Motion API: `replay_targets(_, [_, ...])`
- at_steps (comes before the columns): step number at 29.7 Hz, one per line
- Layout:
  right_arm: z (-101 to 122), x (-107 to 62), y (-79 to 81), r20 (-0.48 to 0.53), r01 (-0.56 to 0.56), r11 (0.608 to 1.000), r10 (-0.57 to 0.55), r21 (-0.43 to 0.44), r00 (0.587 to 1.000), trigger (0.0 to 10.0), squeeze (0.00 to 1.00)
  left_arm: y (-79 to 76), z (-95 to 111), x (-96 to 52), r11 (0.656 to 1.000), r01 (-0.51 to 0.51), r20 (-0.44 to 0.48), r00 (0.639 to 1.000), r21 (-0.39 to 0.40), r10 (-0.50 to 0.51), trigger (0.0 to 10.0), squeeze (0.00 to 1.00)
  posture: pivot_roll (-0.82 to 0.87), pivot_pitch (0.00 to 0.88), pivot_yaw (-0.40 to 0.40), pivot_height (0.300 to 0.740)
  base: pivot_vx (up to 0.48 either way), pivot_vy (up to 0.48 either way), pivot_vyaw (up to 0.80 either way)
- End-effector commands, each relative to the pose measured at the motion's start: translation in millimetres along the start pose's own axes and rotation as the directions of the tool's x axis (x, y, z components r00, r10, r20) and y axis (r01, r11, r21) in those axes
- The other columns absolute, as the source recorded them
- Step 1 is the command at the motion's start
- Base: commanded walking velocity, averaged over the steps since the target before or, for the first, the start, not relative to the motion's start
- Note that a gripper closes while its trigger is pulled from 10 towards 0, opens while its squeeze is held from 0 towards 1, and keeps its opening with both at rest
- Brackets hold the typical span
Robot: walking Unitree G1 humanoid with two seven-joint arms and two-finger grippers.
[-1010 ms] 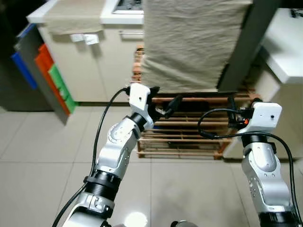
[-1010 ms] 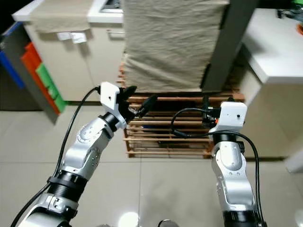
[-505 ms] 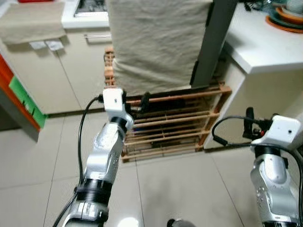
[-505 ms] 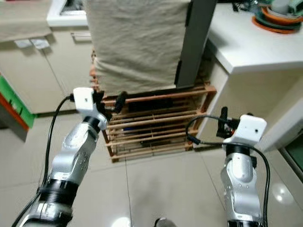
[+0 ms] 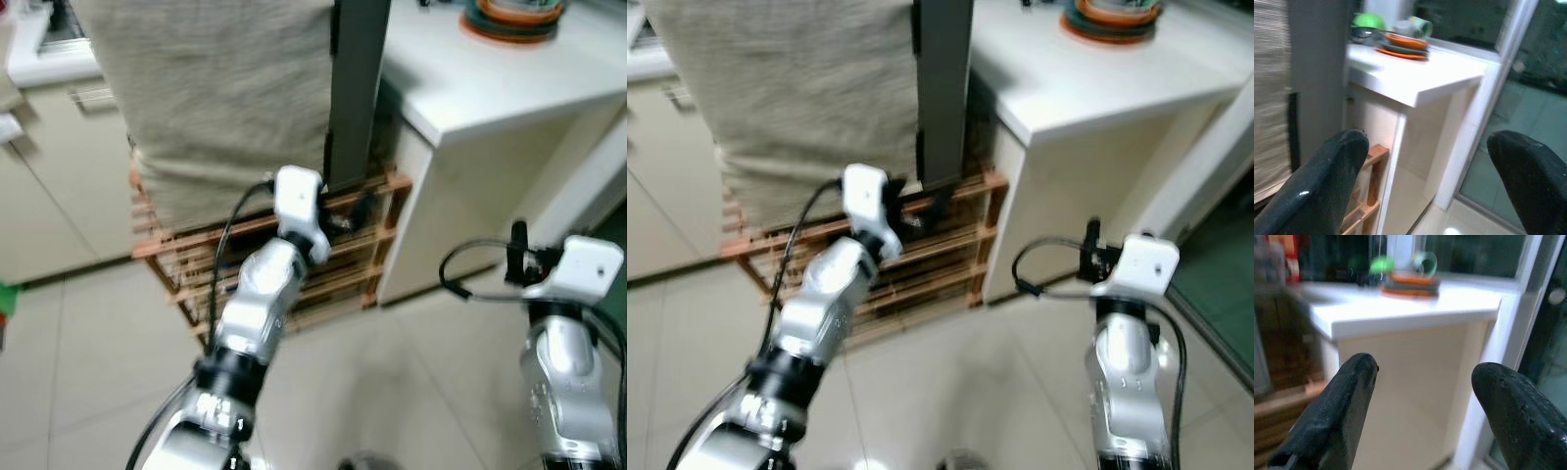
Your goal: Restocking fridge
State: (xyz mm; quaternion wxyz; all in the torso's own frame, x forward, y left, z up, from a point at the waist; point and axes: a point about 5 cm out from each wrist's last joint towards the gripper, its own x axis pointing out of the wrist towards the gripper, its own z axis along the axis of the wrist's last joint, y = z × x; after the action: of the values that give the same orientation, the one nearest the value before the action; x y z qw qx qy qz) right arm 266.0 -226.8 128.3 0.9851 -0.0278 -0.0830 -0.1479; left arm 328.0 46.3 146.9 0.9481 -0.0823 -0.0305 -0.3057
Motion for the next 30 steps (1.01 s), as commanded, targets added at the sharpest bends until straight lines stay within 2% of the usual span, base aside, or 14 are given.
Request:
replay_targets(1, [0,-3.1,-11.4,0.008,0.029,0.999,-0.029,-0.034,1.0,10.0,0.0,-8.5,2,2.9,0.999,0.039,0.006,0.999,0.01,-0.039,10.0,0.0,-0.24,0.0,0.051,0.74,0.247,-0.39,-0.76])
replay_targets(6, [0,-4.5,-12.3,0.008,0.03,0.999,-0.029,-0.038,1.0,10.0,0.0,-1.9,1,-0.9,1.0,0.019,0.002,1.0,-0.014,-0.019,10.0,0.0,-0.23,0.0,0.05,0.74,0.049,-0.069,-0.76])
replay_targets(11, [0,-4.4,-9.9,0.006,0.027,0.999,-0.027,-0.038,1.0,10.0,0.0,14.8,-4,-8.9,0.999,-0.048,-0.017,0.999,-0.003,0.048,10.0,0.0,-0.23,0.0,0.049,0.74,0.0,0.0,-0.76])
replay_targets(12, [0,-4.1,-9.6,0.011,0.024,0.999,-0.023,-0.045,1.0,10.0,0.0,27.3,-6,-12.9,0.99,-0.127,-0.02,0.992,-0.055,0.126,10.0,0.0,-0.23,0.0,0.047,0.74,0.0,0.0,-0.77])
replay_targets(13, [0,-4.1,-9.6,0.011,0.024,0.999,-0.023,-0.045,1.0,10.0,0.0,27.3,-6,-12.9,0.99,-0.127,-0.02,0.992,-0.055,0.126,10.0,0.0,-0.23,0.0,0.047,0.74,0.0,0.0,-0.77])
replay_targets(15, [1,-4.2,-9.7,0.015,0.02,0.998,-0.02,-0.051,1.0,10.0,0.0,39.3,-11,-16.7,0.963,-0.218,-0.046,0.976,-0.161,0.213,10.0,0.0,-0.22,0.0,0.044,0.74,0.0,0.0,-0.76])
replay_targets(17, [1,-4.5,-10.4,0.016,0.019,0.998,-0.018,-0.056,1.0,10.0,0.0,42.9,-15,-19.5,0.947,-0.253,-0.063,0.967,-0.198,0.246,10.0,0.0,-0.22,0.0,0.043,0.74,0.0,0.0,-0.76])
replay_targets(19, [0,-4.8,-11.8,0.015,0.02,0.998,-0.02,-0.06,1.0,10.0,0.0,42.1,-18,-21.4,0.95,-0.258,-0.07,0.966,-0.173,0.25,10.0,0.0,-0.22,0.0,0.041,0.74,0.0,0.0,-0.76])
replay_targets(21, [-1,-5.1,-13.2,0.011,0.025,0.998,-0.025,-0.062,1.0,10.0,0.0,42.3,-19,-22.8,0.958,-0.265,-0.071,0.963,-0.114,0.258,10.0,0.0,-0.22,0.0,0.04,0.74,0.0,0.0,-0.76])
replay_targets(23, [-4,-6.1,-15.4,0.0,0.031,0.998,-0.031,-0.061,1.0,10.0,0.0,45.0,-20,-25.2,0.961,-0.276,-0.069,0.959,0.012,0.276,10.0,0.0,-0.21,0.0,0.025,0.74,0.0,0.0,-0.77])
replay_targets(24, [-9,-6.7,-19.2,-0.03,0.057,0.998,-0.058,-0.039,0.998,10.0,0.0,46.9,-18,-28.0,0.964,-0.265,-0.052,0.962,0.033,0.266,10.0,0.0,-0.21,0.0,0.025,0.74,0.0,0.0,-0.76])
replay_targets(30, [-15,-4.3,-16.8,-0.056,0.048,0.999,-0.049,-0.022,0.997,10.0,0.0,46.3,-11,-31.9,0.956,-0.291,-0.018,0.956,0.038,0.291,10.0,0.0,-0.19,0.0,0.006,0.74,0.0,0.0,-0.76])
